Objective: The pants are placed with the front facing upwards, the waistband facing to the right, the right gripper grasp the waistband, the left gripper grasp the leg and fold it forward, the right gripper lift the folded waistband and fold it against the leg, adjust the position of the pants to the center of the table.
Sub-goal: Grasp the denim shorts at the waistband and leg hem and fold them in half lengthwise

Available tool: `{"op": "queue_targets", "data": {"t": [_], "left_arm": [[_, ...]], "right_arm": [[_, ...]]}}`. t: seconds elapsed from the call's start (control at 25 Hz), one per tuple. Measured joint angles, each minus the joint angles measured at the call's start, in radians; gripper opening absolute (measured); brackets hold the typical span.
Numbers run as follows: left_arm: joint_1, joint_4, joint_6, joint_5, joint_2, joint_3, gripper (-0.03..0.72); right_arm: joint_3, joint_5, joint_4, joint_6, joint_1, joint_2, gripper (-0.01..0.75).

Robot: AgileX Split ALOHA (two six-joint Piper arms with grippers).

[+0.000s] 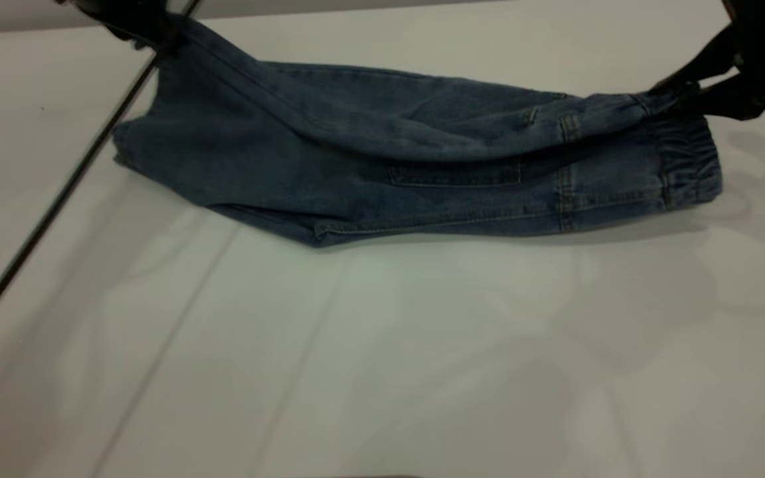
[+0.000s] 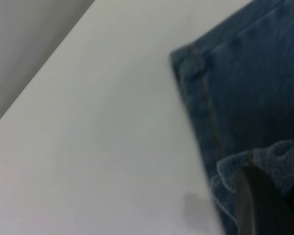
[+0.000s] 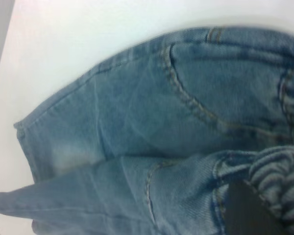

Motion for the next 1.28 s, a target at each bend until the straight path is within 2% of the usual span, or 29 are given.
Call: {"op": "queue_targets", "data": {"t": [0.28, 0.48, 0.72, 0.84, 1.04, 1.28], "left_arm": [[-0.002, 0.004, -0.203, -0.004, 0.073, -0.059, 0.12], [-0.002, 0.004, -0.322, -0.004, 0.089, -0.067, 0.188], [0.011, 0.004, -0.603, 0.002, 0.104, -0.067, 0.348], [0.021, 0.004, -0.732, 0.003, 0.104, -0.067, 0.403], [0.029, 0.004, -0.847, 0.03, 0.102, -0.067, 0.426], [0.032, 0.062, -0.728, 0.113, 0.052, -0.067, 0.43]], "right_arm": [[-0.037, -0.036, 0.0, 0.095, 0.0, 0.027, 0.087], [-0.039, -0.098, 0.003, 0.195, 0.0, 0.027, 0.134], [-0.039, -0.156, 0.011, 0.324, 0.0, 0.027, 0.302], [-0.039, -0.181, 0.014, 0.361, 0.0, 0.027, 0.387], [-0.039, -0.114, 0.012, 0.314, 0.0, 0.027, 0.468], [-0.039, 0.012, -0.145, 0.237, 0.0, 0.027, 0.478]]}}
